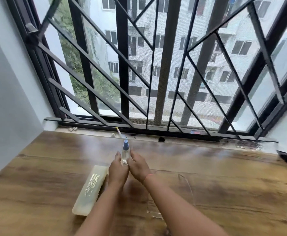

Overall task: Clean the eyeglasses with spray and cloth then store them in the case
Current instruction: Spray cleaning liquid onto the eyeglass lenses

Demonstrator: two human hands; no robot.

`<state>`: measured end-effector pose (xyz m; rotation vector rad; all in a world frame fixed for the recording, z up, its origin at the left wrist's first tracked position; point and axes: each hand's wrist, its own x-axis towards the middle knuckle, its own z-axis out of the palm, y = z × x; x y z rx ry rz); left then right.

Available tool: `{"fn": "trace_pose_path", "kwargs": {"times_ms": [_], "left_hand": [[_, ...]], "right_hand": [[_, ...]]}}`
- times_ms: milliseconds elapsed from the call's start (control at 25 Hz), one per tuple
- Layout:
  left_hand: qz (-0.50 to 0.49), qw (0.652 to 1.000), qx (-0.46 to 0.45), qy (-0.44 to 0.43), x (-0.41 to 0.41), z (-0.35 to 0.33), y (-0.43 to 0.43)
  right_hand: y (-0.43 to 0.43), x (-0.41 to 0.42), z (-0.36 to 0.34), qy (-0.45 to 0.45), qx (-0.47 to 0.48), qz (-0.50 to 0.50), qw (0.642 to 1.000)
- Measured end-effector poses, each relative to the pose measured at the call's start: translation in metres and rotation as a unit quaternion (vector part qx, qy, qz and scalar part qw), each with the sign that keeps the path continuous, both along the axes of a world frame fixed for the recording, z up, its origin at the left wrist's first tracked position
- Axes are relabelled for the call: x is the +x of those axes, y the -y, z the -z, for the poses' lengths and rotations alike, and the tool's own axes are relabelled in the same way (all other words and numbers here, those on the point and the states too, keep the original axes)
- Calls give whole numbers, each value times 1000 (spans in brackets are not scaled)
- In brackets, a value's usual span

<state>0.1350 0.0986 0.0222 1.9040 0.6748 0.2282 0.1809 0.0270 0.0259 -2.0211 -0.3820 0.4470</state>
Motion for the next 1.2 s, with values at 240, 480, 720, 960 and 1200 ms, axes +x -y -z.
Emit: {"fn": "trace_pose_path", "kwargs": {"times_ms": [240,480,720,960,1200], "left_hand": [[-13,999,-34,29,8,16,-2],[29,994,-74,76,2,-6,32],[161,981,-80,76,-6,-15,109],[294,951,-94,22,-39,-12,192],[356,933,-62,7,-69,2,228]], "right_hand": [[-7,5,12,-22,24,12,999],[28,-1,4,-13,88,50,995],[126,-29,-21,43,98,140,984],[222,-80,-27,51,139,231,961],[271,-112,11,35,122,257,958]]}}
